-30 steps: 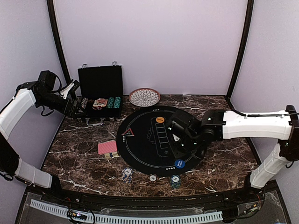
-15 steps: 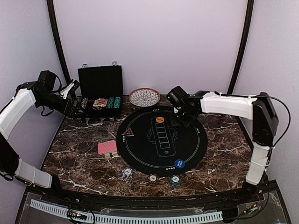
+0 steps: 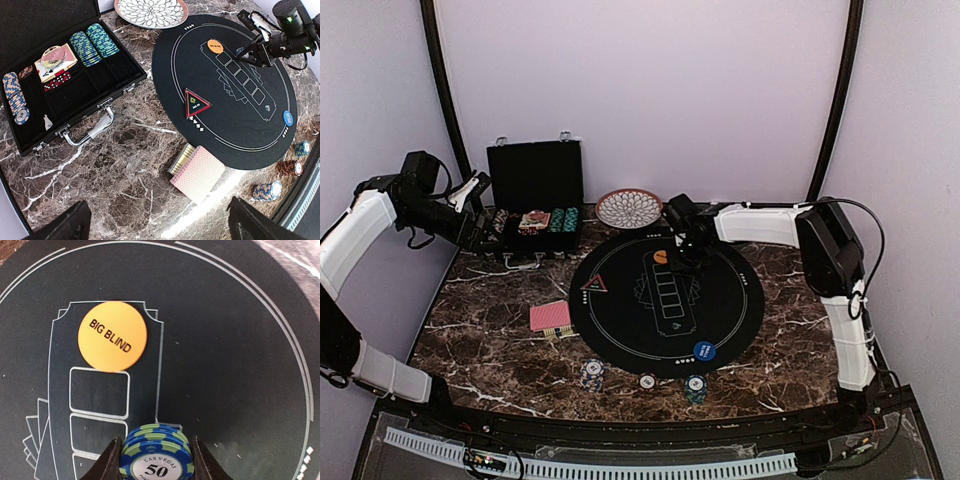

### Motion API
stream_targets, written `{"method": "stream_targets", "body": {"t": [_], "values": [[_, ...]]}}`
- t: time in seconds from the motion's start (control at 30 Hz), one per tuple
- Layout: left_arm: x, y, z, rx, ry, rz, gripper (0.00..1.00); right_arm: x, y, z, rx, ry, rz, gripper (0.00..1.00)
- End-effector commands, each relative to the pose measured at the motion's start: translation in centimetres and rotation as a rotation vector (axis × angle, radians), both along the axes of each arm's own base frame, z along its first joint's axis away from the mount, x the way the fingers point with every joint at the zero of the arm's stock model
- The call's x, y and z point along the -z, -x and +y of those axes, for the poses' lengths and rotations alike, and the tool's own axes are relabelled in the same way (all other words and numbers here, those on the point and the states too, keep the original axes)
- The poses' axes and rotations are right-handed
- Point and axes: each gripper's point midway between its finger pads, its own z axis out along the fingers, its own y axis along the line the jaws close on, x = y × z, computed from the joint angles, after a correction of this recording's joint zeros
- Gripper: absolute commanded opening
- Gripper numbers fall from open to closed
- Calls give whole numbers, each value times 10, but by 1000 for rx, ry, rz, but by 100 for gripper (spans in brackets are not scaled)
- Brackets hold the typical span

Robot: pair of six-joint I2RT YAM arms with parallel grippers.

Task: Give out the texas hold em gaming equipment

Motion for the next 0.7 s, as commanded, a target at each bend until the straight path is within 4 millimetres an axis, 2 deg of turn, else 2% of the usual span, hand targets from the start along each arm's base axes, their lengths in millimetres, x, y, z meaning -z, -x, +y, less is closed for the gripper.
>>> {"method": "stream_targets", "body": {"t": [0.0,0.2,0.23,0.33,0.37,0.43,0.53,0.67], "values": [[-17,8,-4,23,6,-44,99,-1,-17,9,-1,-40,-32,2],[-20,9,-4,24,5,-50,99,15,-23,2,19,-24,-17,6],[-20,9,-4,24,5,-51,99,17,-23,1,20,-23,-12,10],[-20,10,-4,25,3,-51,99,21,-21,0,20,-18,0,37],[-20,10,-3,24,3,-51,99,21,-21,0,19,-18,1,43],[-20,10,-4,25,3,-49,99,15,-22,0,20,-18,-8,54],[-22,10,-4,27,6,-52,99,-1,-26,0,15,-17,-33,66],[-23,11,-6,36,12,-49,99,-37,-28,3,7,-50,-84,68]]}}
